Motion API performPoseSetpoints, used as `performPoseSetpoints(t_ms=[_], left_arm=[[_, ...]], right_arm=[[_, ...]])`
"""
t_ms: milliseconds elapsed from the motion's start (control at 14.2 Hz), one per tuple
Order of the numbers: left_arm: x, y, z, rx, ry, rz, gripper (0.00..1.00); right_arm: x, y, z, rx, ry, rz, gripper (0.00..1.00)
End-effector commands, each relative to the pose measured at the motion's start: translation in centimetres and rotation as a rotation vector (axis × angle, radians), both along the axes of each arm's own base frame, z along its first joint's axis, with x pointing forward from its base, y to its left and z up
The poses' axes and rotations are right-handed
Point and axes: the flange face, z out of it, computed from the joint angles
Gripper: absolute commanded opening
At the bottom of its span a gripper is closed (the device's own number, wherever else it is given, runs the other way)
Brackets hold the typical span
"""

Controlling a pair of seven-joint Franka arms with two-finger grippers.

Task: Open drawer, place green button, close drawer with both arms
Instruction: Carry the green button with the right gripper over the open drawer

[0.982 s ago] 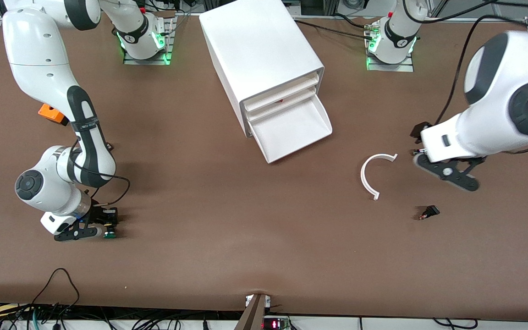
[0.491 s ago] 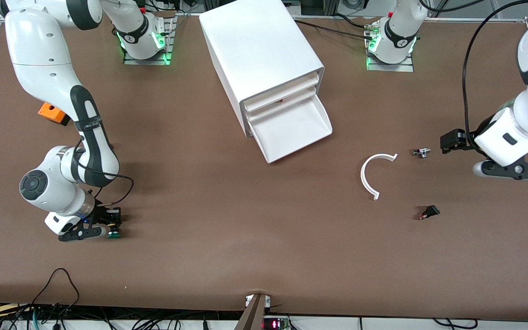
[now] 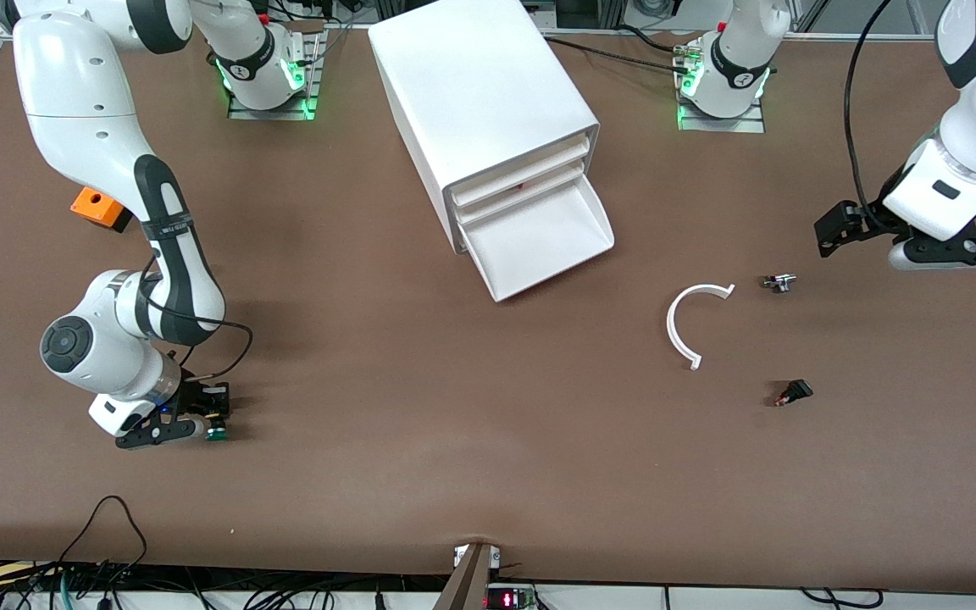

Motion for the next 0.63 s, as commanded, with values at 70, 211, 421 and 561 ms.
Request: performPoseSetpoints(t_ms=[70, 211, 421, 561], left_arm=[[-0.5, 0.0, 0.2, -0.012, -0.002, -0.077, 1.00], [-0.7, -0.3, 0.3, -0.012, 0.005, -0.083, 1.00], [-0.7, -0.8, 1.2, -0.012, -0.002, -0.089, 1.00], [-0.8, -0.8, 1.2, -0.010, 0.016, -0.084, 1.00]], right_arm=[[0.2, 3.2, 4.2, 0.013, -0.036, 0.059, 0.31], [0.2, 5.0, 6.9, 0.020, -0.050, 0.087, 0.31], [-0.3, 8.7, 9.9, 0.032, -0.064, 0.154, 0.30], [-0.8, 11.9, 11.4, 0.035, -0.084, 0.200, 0.30]])
